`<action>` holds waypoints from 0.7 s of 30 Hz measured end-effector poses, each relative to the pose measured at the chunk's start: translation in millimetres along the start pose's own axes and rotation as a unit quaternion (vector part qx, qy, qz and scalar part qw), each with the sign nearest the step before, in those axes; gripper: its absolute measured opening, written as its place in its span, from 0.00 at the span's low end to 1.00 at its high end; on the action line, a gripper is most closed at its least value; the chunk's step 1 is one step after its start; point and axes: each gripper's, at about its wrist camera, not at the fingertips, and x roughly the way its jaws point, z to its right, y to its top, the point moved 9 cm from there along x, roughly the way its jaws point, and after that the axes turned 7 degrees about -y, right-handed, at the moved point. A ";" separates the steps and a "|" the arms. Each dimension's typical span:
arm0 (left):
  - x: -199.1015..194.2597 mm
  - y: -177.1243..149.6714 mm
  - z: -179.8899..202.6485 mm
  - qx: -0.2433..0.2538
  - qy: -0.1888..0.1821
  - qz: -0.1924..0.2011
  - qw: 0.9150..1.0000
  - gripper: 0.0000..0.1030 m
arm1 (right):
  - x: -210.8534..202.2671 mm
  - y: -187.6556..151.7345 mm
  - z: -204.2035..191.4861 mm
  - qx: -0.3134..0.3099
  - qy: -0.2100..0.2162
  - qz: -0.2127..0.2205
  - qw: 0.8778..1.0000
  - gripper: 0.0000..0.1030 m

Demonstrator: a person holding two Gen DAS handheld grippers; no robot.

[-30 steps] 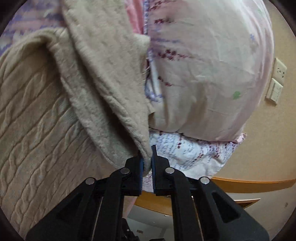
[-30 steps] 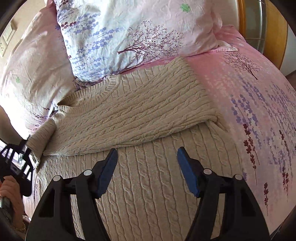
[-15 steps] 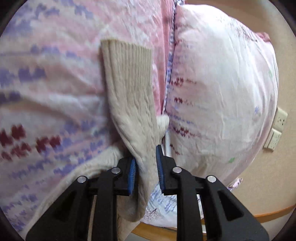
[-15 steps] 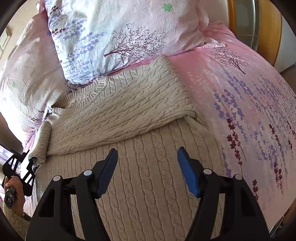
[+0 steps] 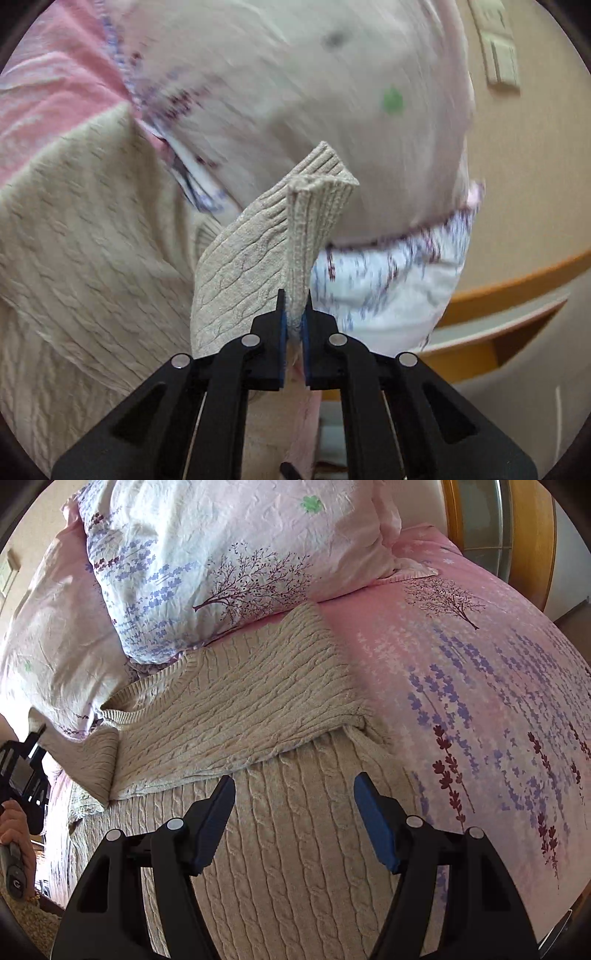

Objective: Fold small clothes

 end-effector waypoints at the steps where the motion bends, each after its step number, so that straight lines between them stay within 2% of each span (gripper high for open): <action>1: 21.7 -22.0 11.3 0.041 0.014 -0.043 0.998 0.08 | -0.7 0.8 2.9 0.003 0.002 0.000 1.000 0.66; 2: 42.7 -48.0 18.6 0.085 0.034 -0.091 0.992 0.16 | -1.2 1.6 5.8 0.006 0.003 -0.001 1.000 0.66; 3: 60.6 -79.5 20.1 0.130 0.053 -0.140 0.980 0.22 | -1.3 2.7 8.5 0.008 0.003 -0.001 1.000 0.66; 4: 74.2 -107.7 19.7 0.177 0.075 -0.183 0.964 0.34 | -1.9 3.7 11.7 0.013 0.004 -0.002 1.000 0.66; 5: 83.2 -130.3 18.5 0.216 0.093 -0.217 0.948 0.40 | -2.7 5.1 14.4 0.017 0.006 -0.003 1.000 0.66; 6: 87.7 -148.3 17.2 0.248 0.106 -0.243 0.932 0.40 | -3.6 7.2 16.6 0.023 0.010 -0.003 1.000 0.66; 7: 87.1 -159.5 16.0 0.269 0.112 -0.258 0.921 0.40 | -5.0 9.6 17.9 0.028 0.014 -0.001 1.000 0.66; 8: 81.2 -166.8 12.6 0.282 0.116 -0.266 0.914 0.42 | -6.8 12.5 18.8 0.032 0.023 0.001 0.999 0.66; 11: 46.1 -162.4 -3.0 0.305 0.140 -0.265 0.904 0.44 | -8.1 23.9 7.2 0.037 0.066 -0.001 0.997 0.57; 14: -5.5 -139.9 -28.7 0.326 0.199 -0.242 0.892 0.44 | -0.5 33.8 -18.4 0.031 0.113 -0.020 0.993 0.48; 18: -87.4 -108.0 -68.4 0.329 0.280 -0.207 0.878 0.44 | 24.0 39.5 -46.3 -0.001 0.115 -0.051 0.992 0.40; 21: -140.7 -93.8 -87.1 0.316 0.327 -0.182 0.872 0.44 | 45.1 35.6 -51.0 -0.004 0.100 -0.079 0.992 0.32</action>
